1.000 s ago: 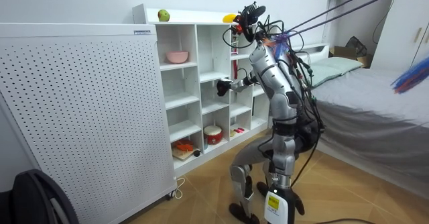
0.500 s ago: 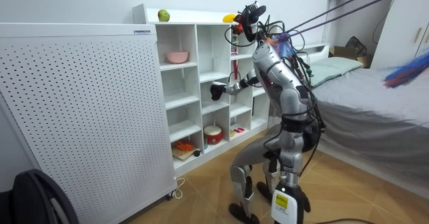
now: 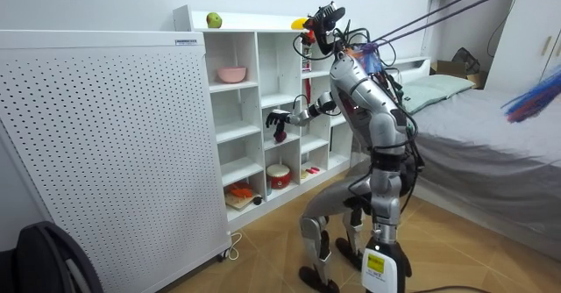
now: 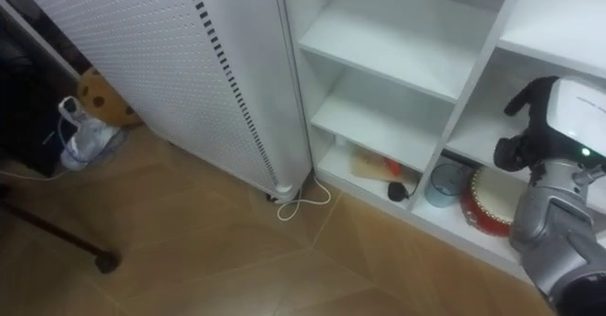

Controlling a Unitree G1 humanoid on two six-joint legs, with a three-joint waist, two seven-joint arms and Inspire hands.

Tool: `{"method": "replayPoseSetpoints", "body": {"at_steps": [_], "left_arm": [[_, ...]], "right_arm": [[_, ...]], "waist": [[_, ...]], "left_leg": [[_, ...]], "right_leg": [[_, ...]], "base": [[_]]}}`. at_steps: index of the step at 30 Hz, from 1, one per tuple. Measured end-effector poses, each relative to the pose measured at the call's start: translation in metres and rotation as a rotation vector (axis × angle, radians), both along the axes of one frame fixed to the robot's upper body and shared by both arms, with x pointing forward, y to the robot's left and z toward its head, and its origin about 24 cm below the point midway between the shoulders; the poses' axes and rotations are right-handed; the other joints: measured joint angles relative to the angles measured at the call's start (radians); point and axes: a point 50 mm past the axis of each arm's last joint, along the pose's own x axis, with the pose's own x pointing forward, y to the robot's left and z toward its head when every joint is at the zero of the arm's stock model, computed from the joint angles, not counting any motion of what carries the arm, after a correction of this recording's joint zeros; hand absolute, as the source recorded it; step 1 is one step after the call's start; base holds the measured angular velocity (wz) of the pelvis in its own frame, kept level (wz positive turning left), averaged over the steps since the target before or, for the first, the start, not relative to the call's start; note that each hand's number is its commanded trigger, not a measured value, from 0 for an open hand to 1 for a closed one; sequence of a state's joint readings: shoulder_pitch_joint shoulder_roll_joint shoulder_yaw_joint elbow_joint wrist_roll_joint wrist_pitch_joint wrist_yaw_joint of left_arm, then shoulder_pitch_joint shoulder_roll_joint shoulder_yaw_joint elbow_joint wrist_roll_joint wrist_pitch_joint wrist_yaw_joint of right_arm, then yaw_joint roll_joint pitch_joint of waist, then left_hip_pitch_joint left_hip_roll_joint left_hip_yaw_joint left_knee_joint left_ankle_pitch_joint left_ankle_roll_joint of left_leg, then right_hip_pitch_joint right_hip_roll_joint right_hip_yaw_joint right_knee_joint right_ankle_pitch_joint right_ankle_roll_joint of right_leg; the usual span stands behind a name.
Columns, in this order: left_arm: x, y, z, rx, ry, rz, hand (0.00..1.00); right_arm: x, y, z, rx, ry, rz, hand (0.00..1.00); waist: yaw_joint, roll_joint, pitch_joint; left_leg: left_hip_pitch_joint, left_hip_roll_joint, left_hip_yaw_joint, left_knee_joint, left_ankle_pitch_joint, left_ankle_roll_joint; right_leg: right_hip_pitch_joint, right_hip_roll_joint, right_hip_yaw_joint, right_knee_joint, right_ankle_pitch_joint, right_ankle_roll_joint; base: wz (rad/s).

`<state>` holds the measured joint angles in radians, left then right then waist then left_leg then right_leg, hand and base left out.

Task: Arrange fruit in the closet

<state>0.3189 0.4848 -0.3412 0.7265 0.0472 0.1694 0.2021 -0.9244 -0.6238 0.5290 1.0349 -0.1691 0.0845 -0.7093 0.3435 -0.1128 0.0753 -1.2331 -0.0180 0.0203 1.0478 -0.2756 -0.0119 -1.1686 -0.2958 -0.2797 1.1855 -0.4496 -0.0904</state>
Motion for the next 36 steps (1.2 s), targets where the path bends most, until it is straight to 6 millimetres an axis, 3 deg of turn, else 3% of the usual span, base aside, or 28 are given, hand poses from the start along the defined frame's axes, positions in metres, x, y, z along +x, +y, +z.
{"method": "replayPoseSetpoints", "body": {"at_steps": [5, 18, 27, 30, 36], "left_arm": [[0.002, -0.001, 0.001, -0.004, -0.015, -0.004, 0.00], [0.004, -0.004, 0.002, -0.010, -0.023, -0.009, 0.00], [0.004, -0.003, 0.000, -0.005, -0.011, -0.001, 0.00], [0.007, -0.001, -0.002, 0.003, -0.006, 0.007, 0.00], [0.039, 0.001, -0.005, 0.008, -0.045, 0.035, 0.00]], "right_arm": [[0.000, -0.001, 0.000, 0.003, -0.001, -0.002, 0.00], [0.000, -0.003, -0.004, 0.024, 0.049, 0.004, 0.00], [0.000, -0.004, -0.010, 0.046, 0.098, 0.018, 0.00], [-0.004, -0.005, -0.023, 0.040, 0.142, 0.029, 0.00], [-0.020, -0.003, -0.063, -0.014, 0.294, 0.088, 0.00]], "waist": [[-0.015, 0.000, -0.0002], [-0.015, -0.001, -0.0004], [-0.042, -0.008, 0.0008], [-0.045, -0.010, 0.0007], [-0.054, -0.011, 0.0006]], "left_leg": [[0.010, 0.002, -0.002, 0.007, -0.005, 0.008], [0.044, 0.004, -0.003, 0.013, -0.011, 0.017], [0.064, 0.008, 0.003, 0.002, -0.011, 0.018], [0.095, 0.024, 0.001, -0.026, -0.009, 0.016], [0.218, 0.042, 0.006, -0.106, -0.009, 0.019]], "right_leg": [[0.013, 0.001, -0.002, -0.002, 0.001, 0.001], [0.050, 0.001, -0.001, -0.008, 0.002, 0.013], [0.073, 0.007, -0.004, -0.025, 0.008, 0.017], [0.115, 0.026, -0.026, -0.079, 0.030, 0.011], [0.236, 0.068, -0.019, -0.190, 0.066, 0.027]], "base": [[0.00], [0.00], [-0.03], [-0.18], [-0.14]]}}
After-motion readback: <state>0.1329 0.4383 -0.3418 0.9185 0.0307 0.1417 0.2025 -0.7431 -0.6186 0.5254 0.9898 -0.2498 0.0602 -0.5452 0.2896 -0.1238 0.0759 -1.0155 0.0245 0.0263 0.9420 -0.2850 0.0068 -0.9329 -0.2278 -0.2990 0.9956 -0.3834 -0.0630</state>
